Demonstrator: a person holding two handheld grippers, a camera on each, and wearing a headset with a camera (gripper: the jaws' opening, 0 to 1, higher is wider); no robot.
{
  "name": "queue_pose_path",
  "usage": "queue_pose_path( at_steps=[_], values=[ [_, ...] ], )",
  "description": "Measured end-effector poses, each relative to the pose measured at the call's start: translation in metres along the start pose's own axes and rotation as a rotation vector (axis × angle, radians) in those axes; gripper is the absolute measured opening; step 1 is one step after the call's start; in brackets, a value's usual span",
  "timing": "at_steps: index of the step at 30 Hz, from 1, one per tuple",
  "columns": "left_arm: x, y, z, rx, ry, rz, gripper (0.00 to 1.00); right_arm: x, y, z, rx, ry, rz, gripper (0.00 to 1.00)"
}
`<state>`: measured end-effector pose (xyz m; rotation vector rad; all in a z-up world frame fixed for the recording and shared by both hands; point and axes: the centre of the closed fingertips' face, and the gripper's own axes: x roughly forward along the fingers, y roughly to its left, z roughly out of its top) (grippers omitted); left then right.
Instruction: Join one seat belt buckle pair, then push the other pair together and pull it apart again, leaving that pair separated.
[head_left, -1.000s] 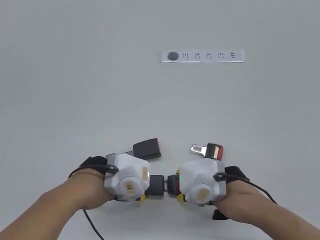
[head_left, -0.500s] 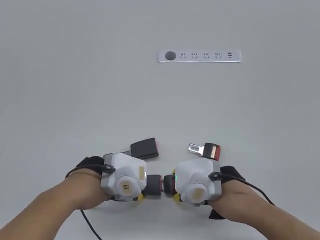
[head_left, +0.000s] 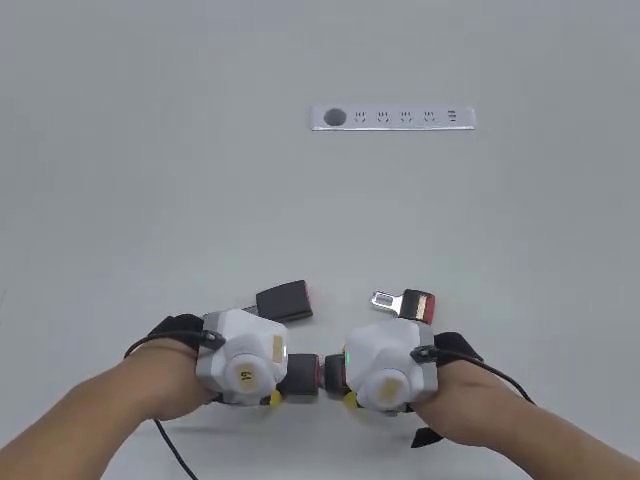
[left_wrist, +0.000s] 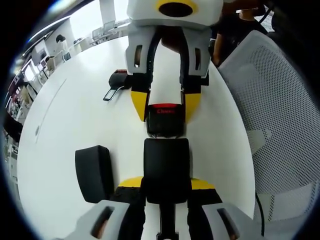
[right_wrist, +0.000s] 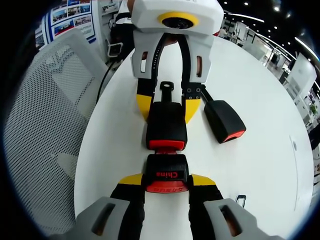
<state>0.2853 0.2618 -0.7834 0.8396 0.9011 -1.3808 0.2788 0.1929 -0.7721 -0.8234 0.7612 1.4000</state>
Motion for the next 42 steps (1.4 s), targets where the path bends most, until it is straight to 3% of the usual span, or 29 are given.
queue_pose_path(
  at_steps=[12, 42],
  values=[
    [-0.0004, -0.0001, -0.0006, -0.006, -0.004, 0.002, 0.31, 0.0096, -0.0016, -0.0045, 0.002, 0.015, 0.011, 0.29],
    [-0.002, -0.0032, -0.0013, -0.011, 0.002, 0.003, 0.32, 0.0111, -0.0031, -0.0027, 0.003, 0.048, 0.022, 0.3]
  ],
)
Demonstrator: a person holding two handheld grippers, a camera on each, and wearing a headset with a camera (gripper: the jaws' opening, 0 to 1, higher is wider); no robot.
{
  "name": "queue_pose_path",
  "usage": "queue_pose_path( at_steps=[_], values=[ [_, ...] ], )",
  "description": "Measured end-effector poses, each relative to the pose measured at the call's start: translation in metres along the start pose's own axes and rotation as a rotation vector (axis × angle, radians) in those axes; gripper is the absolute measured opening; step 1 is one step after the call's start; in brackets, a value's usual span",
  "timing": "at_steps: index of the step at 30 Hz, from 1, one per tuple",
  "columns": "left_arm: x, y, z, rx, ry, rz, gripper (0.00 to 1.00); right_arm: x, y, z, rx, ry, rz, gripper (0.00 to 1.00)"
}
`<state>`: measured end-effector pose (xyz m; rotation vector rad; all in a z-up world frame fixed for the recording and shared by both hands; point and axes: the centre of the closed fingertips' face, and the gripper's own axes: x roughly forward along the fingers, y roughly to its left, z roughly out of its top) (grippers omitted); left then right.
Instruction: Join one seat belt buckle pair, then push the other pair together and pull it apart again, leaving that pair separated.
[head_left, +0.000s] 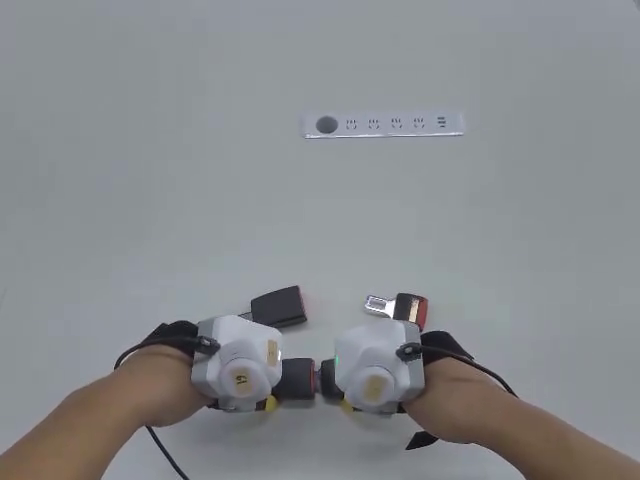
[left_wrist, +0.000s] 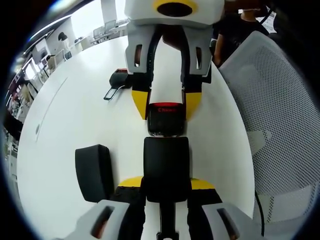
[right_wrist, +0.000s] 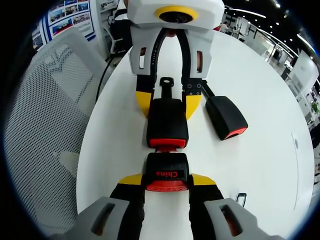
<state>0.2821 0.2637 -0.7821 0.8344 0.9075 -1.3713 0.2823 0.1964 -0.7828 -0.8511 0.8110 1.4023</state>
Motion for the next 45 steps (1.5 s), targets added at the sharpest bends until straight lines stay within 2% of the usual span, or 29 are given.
queue_pose_path(
  at_steps=[5, 12, 14, 22, 30, 37, 45],
  values=[
    [0.0, 0.0, 0.0, -0.006, 0.007, 0.003, 0.32, -0.001, 0.001, 0.001, -0.004, 0.0, -0.006, 0.3],
    [-0.001, -0.003, -0.001, -0.026, 0.003, 0.007, 0.33, -0.003, 0.005, 0.004, -0.011, -0.036, -0.007, 0.32],
    [-0.001, -0.004, -0.001, -0.059, 0.002, -0.002, 0.33, -0.002, 0.005, 0.004, -0.013, -0.037, -0.009, 0.32],
    [-0.006, -0.009, 0.0, -0.08, -0.002, -0.013, 0.33, -0.002, 0.007, 0.005, 0.003, -0.039, -0.012, 0.32],
    [-0.021, -0.01, 0.004, -0.098, -0.036, 0.003, 0.32, -0.014, 0.006, 0.009, 0.023, -0.063, -0.021, 0.34],
    [-0.033, -0.008, 0.014, -0.11, -0.079, 0.015, 0.33, -0.016, 0.003, 0.007, 0.037, -0.078, -0.029, 0.34],
    [-0.042, 0.002, 0.023, -0.117, -0.107, 0.042, 0.33, -0.035, -0.004, 0.006, 0.054, -0.09, -0.066, 0.32]
  ],
)
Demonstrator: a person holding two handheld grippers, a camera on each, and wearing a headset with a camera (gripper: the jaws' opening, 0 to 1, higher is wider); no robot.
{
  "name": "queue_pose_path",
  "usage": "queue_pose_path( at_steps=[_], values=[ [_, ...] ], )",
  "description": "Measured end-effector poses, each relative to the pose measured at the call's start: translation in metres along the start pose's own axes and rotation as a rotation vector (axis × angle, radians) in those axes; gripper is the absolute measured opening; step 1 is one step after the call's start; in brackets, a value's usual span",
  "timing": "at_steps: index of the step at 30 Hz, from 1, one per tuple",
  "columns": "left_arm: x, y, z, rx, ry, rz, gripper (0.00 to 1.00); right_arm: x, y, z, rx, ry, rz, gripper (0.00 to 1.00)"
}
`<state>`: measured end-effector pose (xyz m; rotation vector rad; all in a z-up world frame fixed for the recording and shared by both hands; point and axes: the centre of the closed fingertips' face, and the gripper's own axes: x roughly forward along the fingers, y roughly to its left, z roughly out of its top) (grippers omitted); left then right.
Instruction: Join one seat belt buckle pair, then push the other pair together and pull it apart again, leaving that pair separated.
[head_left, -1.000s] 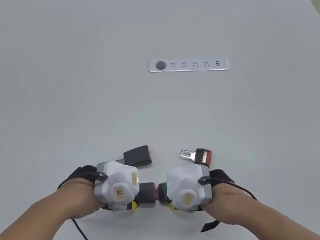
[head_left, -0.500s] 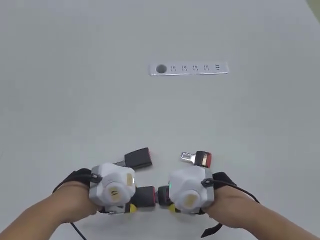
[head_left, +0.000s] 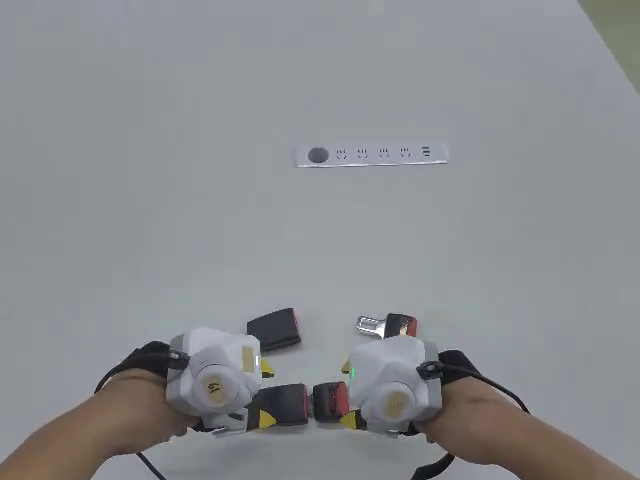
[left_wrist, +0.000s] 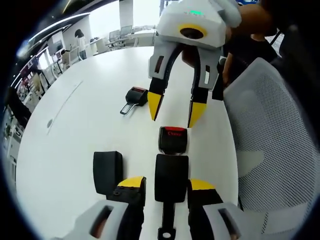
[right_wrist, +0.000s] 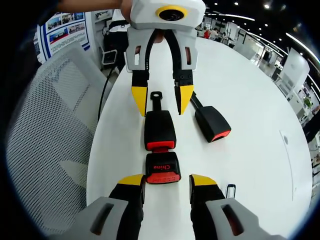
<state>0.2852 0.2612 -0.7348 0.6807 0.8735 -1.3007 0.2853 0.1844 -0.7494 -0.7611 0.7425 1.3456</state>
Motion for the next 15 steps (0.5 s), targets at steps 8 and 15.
queue_pose_path(
  at_steps=[8, 15],
  values=[
    [-0.003, 0.01, 0.003, 0.008, 0.0, 0.032, 0.34, -0.014, -0.013, -0.01, 0.017, 0.009, -0.044, 0.31],
    [-0.005, 0.019, 0.001, -0.005, -0.005, 0.057, 0.36, -0.025, -0.026, -0.02, 0.036, 0.02, -0.08, 0.31]
  ],
)
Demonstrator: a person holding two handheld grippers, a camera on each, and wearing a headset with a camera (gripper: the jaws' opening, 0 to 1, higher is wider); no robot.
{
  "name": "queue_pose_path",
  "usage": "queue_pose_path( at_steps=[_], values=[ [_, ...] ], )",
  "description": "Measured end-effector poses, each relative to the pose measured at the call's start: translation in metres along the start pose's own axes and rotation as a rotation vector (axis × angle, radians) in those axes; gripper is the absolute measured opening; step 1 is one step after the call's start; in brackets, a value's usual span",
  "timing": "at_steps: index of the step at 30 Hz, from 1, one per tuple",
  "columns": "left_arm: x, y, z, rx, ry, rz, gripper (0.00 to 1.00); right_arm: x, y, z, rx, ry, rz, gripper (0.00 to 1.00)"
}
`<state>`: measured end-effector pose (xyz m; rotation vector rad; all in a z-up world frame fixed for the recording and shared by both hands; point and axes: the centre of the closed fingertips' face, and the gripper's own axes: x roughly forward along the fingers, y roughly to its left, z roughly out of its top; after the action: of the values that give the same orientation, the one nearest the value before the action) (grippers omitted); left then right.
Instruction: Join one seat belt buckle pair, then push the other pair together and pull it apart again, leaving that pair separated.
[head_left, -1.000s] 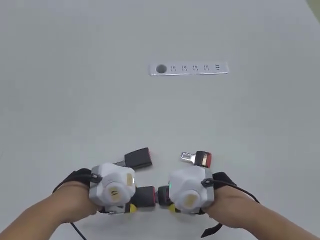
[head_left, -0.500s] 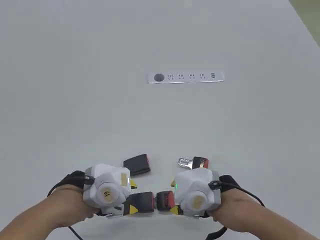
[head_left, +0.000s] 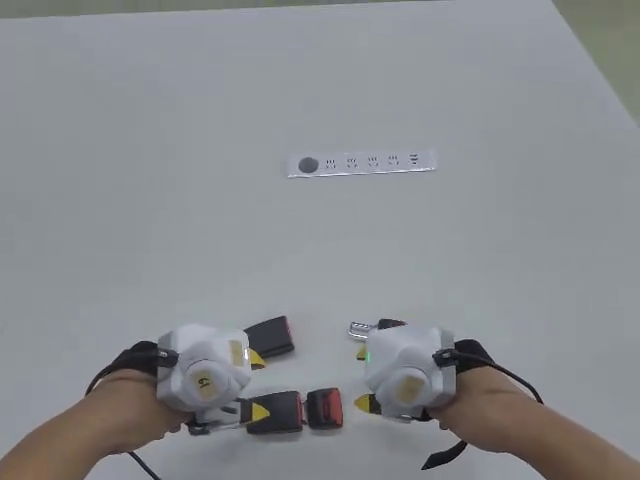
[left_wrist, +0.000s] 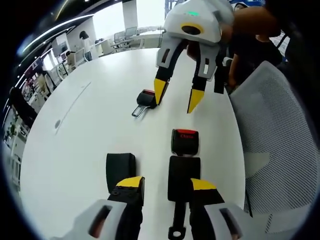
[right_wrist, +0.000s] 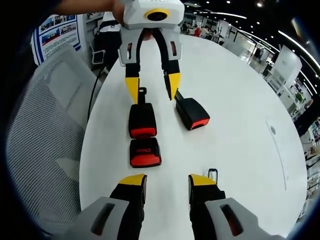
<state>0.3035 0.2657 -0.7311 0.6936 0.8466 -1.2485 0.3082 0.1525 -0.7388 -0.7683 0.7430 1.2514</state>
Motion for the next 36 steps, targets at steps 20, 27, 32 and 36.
queue_pose_path(
  at_steps=[20, 27, 32, 36],
  values=[
    [-0.004, 0.039, 0.003, -0.093, -0.029, 0.1, 0.43, -0.017, -0.049, -0.037, 0.078, 0.033, -0.091, 0.31],
    [0.006, 0.058, -0.001, -0.107, -0.01, 0.108, 0.45, -0.014, -0.066, -0.044, 0.104, 0.037, -0.101, 0.33],
    [0.014, 0.07, -0.006, -0.121, 0.008, 0.106, 0.45, -0.004, -0.073, -0.05, 0.113, 0.042, -0.092, 0.35],
    [0.019, 0.073, -0.011, -0.118, 0.031, 0.084, 0.45, 0.004, -0.079, -0.057, 0.124, 0.049, -0.076, 0.36]
  ],
)
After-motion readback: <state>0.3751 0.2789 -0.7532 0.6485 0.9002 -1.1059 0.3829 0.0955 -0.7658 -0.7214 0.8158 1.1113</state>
